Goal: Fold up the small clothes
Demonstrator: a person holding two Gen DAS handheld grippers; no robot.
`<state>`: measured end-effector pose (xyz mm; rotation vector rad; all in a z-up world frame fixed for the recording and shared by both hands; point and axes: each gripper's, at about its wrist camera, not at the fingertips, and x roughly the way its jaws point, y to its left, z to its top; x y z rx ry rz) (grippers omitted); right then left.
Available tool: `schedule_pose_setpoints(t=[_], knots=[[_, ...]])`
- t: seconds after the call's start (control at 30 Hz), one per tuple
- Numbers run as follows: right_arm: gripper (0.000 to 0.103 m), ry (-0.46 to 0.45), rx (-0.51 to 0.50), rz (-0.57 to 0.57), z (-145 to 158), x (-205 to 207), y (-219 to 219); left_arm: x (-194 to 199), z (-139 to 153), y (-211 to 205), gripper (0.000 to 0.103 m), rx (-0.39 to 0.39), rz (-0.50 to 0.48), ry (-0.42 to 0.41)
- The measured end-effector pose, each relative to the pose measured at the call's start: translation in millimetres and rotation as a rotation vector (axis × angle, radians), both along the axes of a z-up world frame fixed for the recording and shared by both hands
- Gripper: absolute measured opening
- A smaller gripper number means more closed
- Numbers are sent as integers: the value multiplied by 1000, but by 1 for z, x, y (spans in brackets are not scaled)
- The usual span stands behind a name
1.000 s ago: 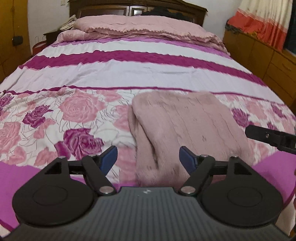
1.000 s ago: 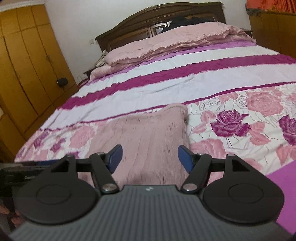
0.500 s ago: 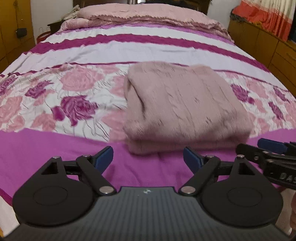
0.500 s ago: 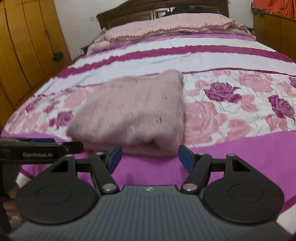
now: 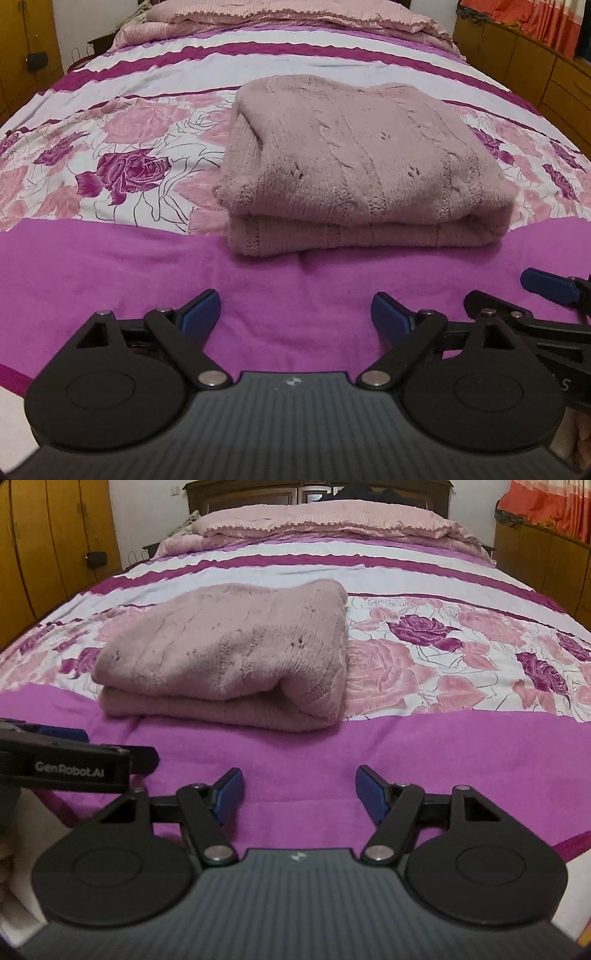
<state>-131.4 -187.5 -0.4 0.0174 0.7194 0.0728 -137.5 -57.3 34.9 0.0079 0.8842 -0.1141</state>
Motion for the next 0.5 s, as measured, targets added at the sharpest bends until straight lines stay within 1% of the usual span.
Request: schedule_pose_setpoints(t=[0.27, 0.5], knots=[[76, -6, -15, -2, -3, 0, 4, -2, -7, -3, 96, 27, -10, -17], [77, -8, -17, -2, -3, 0, 4, -1, -9, -1, 96, 21, -8, -20]])
